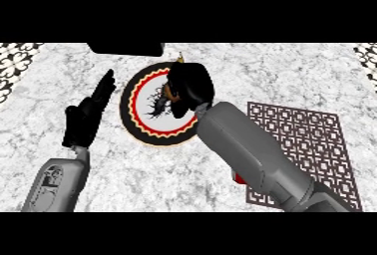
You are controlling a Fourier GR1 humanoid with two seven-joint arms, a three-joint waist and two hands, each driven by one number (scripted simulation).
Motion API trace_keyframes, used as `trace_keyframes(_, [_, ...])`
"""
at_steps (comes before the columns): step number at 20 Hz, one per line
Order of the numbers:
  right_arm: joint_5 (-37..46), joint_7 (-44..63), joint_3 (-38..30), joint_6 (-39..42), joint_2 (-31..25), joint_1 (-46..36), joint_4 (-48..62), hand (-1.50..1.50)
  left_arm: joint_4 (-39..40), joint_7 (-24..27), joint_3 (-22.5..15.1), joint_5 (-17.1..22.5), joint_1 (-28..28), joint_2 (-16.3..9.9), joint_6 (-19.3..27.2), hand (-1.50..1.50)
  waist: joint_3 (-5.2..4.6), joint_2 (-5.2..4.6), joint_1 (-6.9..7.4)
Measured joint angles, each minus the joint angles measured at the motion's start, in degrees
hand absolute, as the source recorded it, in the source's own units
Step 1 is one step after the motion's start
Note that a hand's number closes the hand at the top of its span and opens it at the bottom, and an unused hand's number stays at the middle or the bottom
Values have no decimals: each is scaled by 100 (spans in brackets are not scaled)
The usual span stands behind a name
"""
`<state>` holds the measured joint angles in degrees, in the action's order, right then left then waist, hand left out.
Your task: Pick the pear from the placemat and place it in the plate
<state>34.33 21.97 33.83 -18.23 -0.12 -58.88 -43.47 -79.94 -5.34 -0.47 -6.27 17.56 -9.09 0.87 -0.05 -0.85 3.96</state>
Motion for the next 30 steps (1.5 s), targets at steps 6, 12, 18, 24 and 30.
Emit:
trace_keyframes(6, [-1000,117,259,-213,9,-72,617,-150,67,-12,-71,-36,179,42,-53,0,2,-62,192])
trace_keyframes(12, [-1838,-304,444,-637,12,47,851,-150,149,17,-152,-94,261,168,-6,0,6,-96,296])
trace_keyframes(18, [-2803,-1072,140,-1211,12,177,568,-150,170,-34,-124,-94,302,152,-16,0,13,-75,231])
trace_keyframes(24, [-3564,-1767,-457,-1807,8,314,527,-150,161,51,67,-39,127,22,-8,0,11,-12,-11])
trace_keyframes(30, [-3931,-2479,-1219,-1767,-230,658,489,-150,186,234,218,-39,-141,-50,37,0,8,48,-263])
